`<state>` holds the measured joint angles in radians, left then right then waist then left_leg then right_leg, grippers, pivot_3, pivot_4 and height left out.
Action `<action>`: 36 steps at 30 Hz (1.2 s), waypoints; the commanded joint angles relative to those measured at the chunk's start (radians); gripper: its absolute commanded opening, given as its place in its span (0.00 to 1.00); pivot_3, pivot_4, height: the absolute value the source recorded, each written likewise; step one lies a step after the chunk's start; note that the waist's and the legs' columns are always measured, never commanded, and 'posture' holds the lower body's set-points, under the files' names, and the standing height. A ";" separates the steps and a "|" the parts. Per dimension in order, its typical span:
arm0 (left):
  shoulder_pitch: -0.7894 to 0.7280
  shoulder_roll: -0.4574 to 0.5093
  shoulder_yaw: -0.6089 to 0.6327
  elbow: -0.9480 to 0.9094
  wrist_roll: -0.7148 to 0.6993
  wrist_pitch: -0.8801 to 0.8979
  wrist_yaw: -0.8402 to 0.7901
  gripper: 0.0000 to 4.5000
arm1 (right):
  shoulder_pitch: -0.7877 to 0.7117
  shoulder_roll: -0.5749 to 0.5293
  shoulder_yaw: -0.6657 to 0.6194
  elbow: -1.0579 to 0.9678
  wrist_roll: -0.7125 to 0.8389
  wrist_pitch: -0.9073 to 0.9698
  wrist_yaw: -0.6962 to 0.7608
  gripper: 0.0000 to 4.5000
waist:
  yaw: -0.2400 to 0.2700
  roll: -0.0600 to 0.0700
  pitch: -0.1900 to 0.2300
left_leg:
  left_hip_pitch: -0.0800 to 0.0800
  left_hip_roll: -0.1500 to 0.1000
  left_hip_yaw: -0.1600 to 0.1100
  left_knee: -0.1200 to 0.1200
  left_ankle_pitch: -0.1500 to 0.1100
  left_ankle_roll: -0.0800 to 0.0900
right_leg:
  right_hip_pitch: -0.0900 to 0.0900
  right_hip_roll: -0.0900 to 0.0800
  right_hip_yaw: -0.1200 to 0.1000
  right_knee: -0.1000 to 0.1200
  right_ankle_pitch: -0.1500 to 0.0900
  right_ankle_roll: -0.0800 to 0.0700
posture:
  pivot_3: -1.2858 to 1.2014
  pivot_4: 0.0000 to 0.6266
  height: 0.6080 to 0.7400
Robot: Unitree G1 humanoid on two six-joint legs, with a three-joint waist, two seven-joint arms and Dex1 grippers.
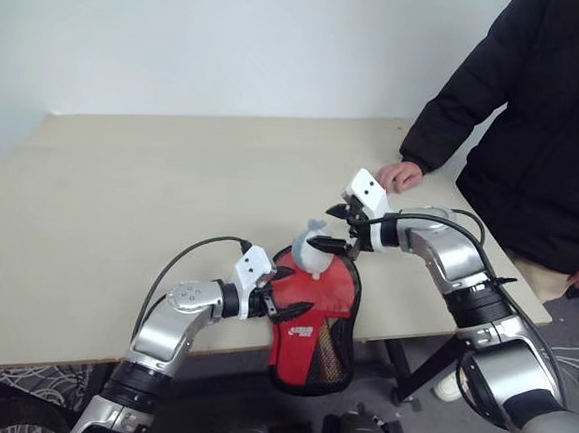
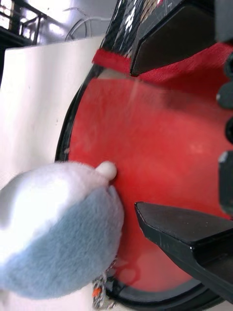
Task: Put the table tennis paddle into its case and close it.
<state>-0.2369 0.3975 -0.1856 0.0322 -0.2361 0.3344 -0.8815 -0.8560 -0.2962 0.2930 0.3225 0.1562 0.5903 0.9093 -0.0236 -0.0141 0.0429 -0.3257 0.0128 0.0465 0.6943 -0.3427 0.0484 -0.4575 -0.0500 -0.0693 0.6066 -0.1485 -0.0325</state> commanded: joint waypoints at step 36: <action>-0.062 -0.045 -0.017 0.072 0.042 -0.067 -0.015 0.01 | -0.007 0.086 -0.011 0.077 -0.030 0.076 -0.070 1.00 | 0.000 0.000 0.000 | -0.001 0.000 0.000 0.001 -0.001 0.002 | 0.000 -0.001 0.001 0.001 0.000 0.000 | 0.52 0.00 1.00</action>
<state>-0.2793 0.3563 -0.1994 0.1230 -0.1952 0.2860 -0.8959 -0.8546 -0.2051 0.2921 0.4450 0.1184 0.6459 0.8343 -0.0237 -0.0137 0.0426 -0.3265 0.0131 0.0467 0.6957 -0.3438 0.0503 -0.4579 -0.0513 -0.0683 0.6074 -0.1480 -0.0329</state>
